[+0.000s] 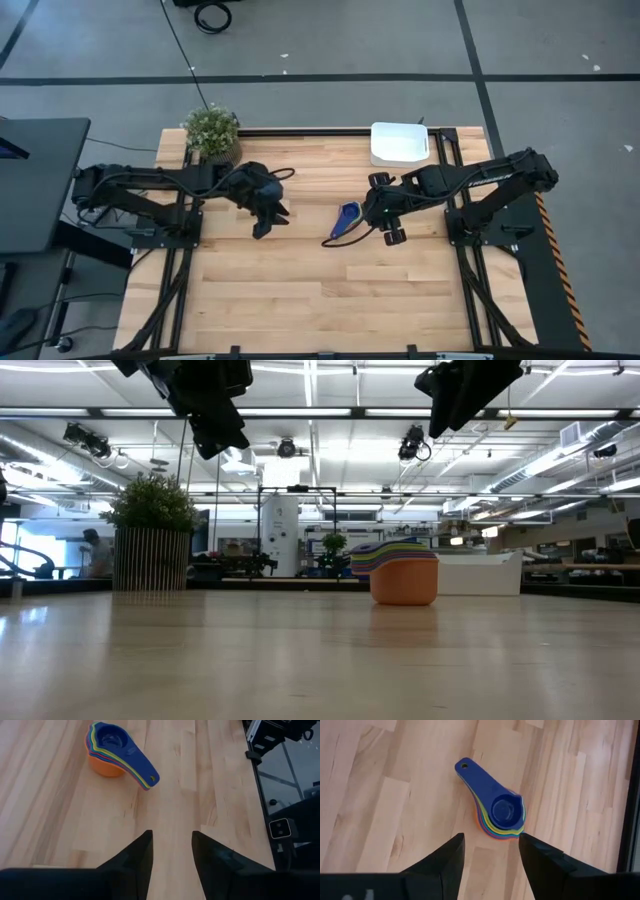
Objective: Nest measuring cups in basket
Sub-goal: Put the nested measuring cups into the white bin
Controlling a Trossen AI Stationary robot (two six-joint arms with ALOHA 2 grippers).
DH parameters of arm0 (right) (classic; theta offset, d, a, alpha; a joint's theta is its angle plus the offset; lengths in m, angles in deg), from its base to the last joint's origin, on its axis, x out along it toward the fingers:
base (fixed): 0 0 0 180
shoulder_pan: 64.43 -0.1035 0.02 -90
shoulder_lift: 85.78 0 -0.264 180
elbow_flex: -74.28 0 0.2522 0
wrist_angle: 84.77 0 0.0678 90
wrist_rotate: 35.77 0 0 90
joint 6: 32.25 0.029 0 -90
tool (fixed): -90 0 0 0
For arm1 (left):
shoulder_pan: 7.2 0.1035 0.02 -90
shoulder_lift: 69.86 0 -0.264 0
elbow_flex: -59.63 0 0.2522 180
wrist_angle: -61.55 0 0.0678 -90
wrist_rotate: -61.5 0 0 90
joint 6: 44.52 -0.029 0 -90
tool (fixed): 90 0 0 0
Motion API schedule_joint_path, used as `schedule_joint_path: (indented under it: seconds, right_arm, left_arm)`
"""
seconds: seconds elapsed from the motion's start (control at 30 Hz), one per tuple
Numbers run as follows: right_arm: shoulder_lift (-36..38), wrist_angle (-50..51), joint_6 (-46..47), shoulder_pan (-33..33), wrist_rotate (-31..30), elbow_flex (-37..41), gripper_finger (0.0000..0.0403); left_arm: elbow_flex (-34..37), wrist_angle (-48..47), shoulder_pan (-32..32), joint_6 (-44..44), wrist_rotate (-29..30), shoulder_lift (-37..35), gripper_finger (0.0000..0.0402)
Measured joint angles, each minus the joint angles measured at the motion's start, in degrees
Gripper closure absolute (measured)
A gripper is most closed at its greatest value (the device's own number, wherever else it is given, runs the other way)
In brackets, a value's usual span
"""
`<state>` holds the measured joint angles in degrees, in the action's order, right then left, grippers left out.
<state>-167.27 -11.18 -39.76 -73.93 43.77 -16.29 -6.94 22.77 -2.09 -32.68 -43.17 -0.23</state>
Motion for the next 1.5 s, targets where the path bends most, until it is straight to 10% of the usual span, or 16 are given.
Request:
schedule_joint_path:
  seconds: [0.57, 1.13, 1.5]
  right_arm:
    - [0.0, -6.4, 2.0, 0.0, 7.5, 0.0, 0.0187]
    - [0.0, -16.5, 4.5, 1.1, -5.3, 9.2, 0.0187]
    - [0.0, -28.4, 10.4, 1.5, 5.5, 12.9, 0.0185]
  left_arm:
    - [0.0, 0.0, 0.0, 0.0, 0.0, 0.0, 0.026]
    - [0.0, 0.0, 0.0, 0.0, 0.0, 0.1, 0.026]
    - [0.0, 0.0, 0.0, 0.0, 0.0, 0.1, 0.026]
